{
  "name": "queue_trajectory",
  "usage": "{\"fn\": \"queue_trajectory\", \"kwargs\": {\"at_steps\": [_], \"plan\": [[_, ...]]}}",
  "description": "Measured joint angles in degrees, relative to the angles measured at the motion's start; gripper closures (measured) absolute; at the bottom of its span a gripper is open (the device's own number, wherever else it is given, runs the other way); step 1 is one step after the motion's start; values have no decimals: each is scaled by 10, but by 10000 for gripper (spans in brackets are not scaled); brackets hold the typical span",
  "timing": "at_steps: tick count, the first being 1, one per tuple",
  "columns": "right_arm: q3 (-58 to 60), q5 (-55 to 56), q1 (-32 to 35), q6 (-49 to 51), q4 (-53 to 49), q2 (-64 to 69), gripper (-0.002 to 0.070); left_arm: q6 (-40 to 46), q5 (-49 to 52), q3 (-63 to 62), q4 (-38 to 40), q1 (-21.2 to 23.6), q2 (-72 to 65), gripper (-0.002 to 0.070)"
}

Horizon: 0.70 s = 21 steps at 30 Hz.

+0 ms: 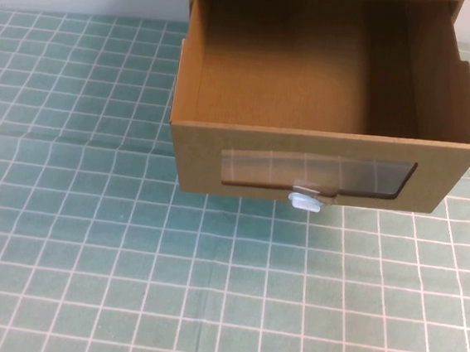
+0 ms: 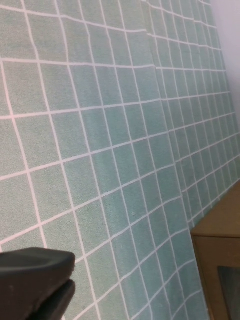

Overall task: Open the shoe box
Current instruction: 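Pull the top drawer of the cardboard box fully open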

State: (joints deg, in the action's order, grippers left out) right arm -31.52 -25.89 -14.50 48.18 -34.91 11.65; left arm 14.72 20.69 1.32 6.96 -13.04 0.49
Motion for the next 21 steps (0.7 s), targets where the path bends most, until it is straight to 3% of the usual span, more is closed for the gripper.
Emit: {"fn": "queue_trajectory", "kwargs": {"at_steps": [3, 11, 19, 21], "plan": [[37, 18, 10, -37, 39, -7, 689, 0, 0, 0, 0, 0, 1, 680], [154, 29, 97, -413, 317, -55, 689, 0, 0, 0, 0, 0, 1, 680], [312, 93, 164, -470, 358, -121, 690, 0, 0, 0, 0, 0, 1, 680], [328, 66, 173, -471, 360, -121, 690, 0, 0, 0, -1, 0, 2, 680]]}}
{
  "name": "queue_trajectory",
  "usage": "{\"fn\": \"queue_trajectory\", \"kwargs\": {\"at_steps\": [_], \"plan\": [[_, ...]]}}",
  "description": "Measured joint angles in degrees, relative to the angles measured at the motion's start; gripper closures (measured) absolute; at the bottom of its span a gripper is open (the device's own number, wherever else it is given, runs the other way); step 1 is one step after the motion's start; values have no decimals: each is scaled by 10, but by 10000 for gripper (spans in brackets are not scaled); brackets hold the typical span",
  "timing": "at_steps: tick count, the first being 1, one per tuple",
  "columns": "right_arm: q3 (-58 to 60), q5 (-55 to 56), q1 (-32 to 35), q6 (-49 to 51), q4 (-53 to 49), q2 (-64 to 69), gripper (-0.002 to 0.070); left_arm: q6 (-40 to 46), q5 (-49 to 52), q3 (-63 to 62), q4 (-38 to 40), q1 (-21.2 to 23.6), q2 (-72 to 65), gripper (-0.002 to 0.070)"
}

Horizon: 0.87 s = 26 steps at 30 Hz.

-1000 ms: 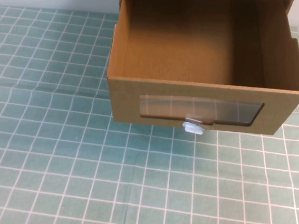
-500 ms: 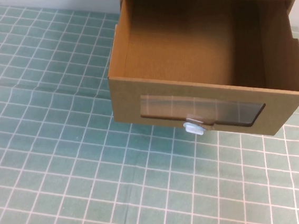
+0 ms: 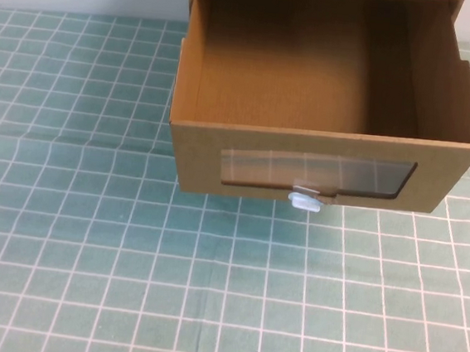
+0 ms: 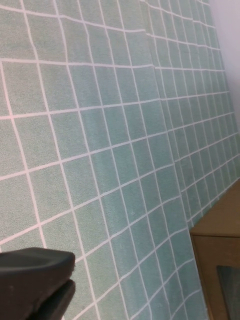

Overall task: Open the shoe box
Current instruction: 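Pull the top drawer of the cardboard box fully open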

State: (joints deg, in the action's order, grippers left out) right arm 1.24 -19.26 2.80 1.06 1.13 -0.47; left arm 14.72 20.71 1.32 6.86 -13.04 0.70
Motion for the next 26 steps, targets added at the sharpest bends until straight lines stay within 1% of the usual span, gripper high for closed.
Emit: {"fn": "queue_trajectory", "kwargs": {"at_steps": [2, 26], "plan": [[3, -25, 5, 0, 0, 0, 690, 0, 0, 0, 0, 0, 0, 680], [3, -21, 6, -3, 0, 0, 689, 0, 0, 0, 0, 0, 0, 680]]}}
